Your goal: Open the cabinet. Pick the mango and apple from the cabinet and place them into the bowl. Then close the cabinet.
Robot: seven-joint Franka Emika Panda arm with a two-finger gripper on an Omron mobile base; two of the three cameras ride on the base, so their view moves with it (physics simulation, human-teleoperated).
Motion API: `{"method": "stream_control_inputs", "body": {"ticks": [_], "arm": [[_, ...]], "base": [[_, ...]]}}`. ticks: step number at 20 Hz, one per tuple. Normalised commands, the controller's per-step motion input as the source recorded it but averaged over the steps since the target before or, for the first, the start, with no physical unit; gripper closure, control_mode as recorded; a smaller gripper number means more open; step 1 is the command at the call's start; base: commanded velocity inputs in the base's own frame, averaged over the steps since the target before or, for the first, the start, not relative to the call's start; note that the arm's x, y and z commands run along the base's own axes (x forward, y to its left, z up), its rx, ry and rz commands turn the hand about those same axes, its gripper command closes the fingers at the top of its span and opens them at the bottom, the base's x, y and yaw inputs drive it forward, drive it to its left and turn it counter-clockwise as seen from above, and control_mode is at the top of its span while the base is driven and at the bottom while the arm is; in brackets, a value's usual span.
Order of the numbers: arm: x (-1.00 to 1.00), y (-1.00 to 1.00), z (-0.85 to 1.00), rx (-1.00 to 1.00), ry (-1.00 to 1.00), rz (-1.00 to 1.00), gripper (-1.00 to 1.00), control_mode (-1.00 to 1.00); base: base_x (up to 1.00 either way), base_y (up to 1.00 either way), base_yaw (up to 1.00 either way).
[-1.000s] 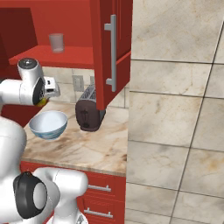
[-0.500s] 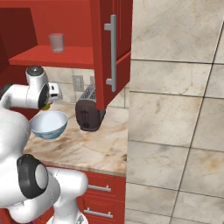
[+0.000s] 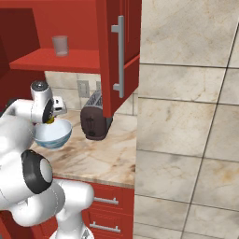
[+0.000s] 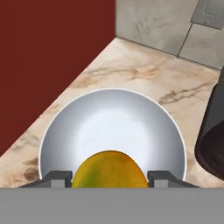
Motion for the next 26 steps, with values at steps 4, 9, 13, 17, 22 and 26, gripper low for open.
{"method": "stream_control_inputs", "body": {"ticks": [4, 9, 13, 17, 22, 26], "arm": [[0.19, 0.13, -0.37, 0.0, 0.0, 0.01, 1.0, -1.0], [0.2, 0.14, -0.37, 0.0, 0.0, 0.0, 1.0, -1.0], [0.18, 0.18, -0.36, 0.0, 0.0, 0.0, 1.0, -1.0], [0.16, 0.13, -0.29, 0.0, 0.01, 0.0, 1.0, -1.0], [0.14, 0.1, -0.24, 0.0, 0.04, 0.0, 1.0, -1.0], [0.1, 0.07, -0.2, 0.0, 0.05, 0.0, 1.0, -1.0]], "base": [[0.0, 0.0, 0.0], [0.0, 0.0, 0.0], [0.0, 0.0, 0.0], [0.0, 0.0, 0.0], [0.0, 0.0, 0.0], [0.0, 0.0, 0.0]]}}
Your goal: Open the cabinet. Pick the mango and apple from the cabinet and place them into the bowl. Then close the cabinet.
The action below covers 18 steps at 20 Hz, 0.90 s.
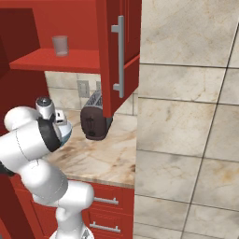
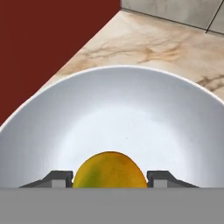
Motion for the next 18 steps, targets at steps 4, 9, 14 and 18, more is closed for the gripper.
{"method": "stream_control_inputs", "body": {"ticks": [4, 9, 14, 18], "arm": [[0.09, 0.06, -0.19, 0.0, 0.05, 0.0, 1.0, -1.0], [0.09, 0.04, -0.17, 0.0, 0.05, 0.0, 1.0, -1.0], [0.08, 0.03, -0.16, 0.0, 0.04, 0.0, 1.0, -1.0], [0.08, 0.03, -0.16, 0.0, 0.03, 0.0, 1.0, -1.0]], "base": [[0.0, 0.0, 0.0], [0.0, 0.0, 0.0], [0.0, 0.0, 0.0], [0.0, 0.0, 0.0]]}}
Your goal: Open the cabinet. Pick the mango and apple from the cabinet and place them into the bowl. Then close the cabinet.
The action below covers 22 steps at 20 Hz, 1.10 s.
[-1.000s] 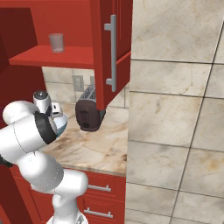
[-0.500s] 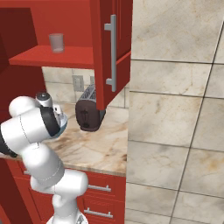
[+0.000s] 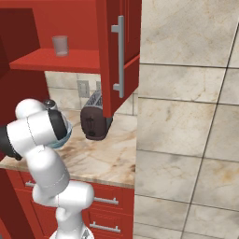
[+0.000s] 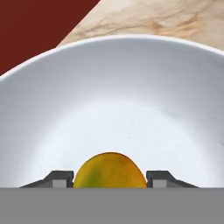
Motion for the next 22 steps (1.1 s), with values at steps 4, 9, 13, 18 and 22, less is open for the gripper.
{"method": "stream_control_inputs", "body": {"ticks": [4, 9, 13, 18, 22], "arm": [[0.08, 0.04, -0.09, 0.0, 0.01, 0.01, -1.0, -1.0], [0.03, 0.02, 0.03, 0.0, 0.0, 0.02, -1.0, -1.0], [0.0, 0.0, 0.34, 0.0, -0.01, 0.0, -1.0, -1.0], [0.0, 0.0, 0.41, 0.0, -0.01, 0.0, -1.0, -1.0], [-0.15, 0.0, 0.57, -0.01, 0.0, 0.0, -1.0, -1.0]], "base": [[0.0, 0.0, 0.0], [0.0, 0.0, 0.0], [0.0, 0.0, 0.0], [0.0, 0.0, 0.0], [0.0, 0.0, 0.0]]}}
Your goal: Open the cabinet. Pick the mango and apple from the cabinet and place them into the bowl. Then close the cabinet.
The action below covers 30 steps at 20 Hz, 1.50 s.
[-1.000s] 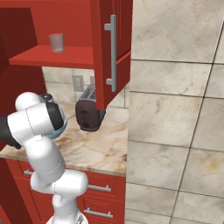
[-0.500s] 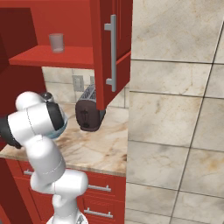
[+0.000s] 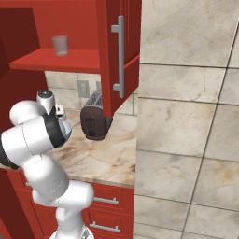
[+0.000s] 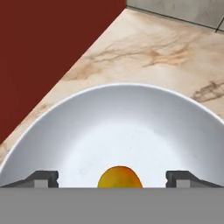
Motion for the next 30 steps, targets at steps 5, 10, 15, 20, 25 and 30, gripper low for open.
{"method": "stream_control_inputs", "body": {"ticks": [5, 10, 15, 20, 25, 30], "arm": [[-0.35, -0.06, 0.5, -0.05, -0.02, 0.0, -1.0, -1.0], [-0.47, -0.27, 0.46, -0.07, 0.0, 0.0, -1.0, -1.0], [-0.53, -0.48, 0.46, -0.08, -0.02, 0.0, -1.0, -1.0], [-0.64, -0.58, 0.33, -0.03, 0.0, 0.0, -1.0, -1.0], [-0.7, -0.47, 0.07, 0.0, -0.02, 0.0, -1.0, -1.0], [-0.67, -0.33, 0.08, 0.0, -0.18, 0.0, -1.0, -1.0]], "base": [[0.0, 0.0, 0.0], [0.0, 0.0, 0.0], [0.0, 0.0, 0.0], [0.0, 0.0, 0.0], [0.0, 0.0, 0.0], [0.0, 0.0, 0.0]]}}
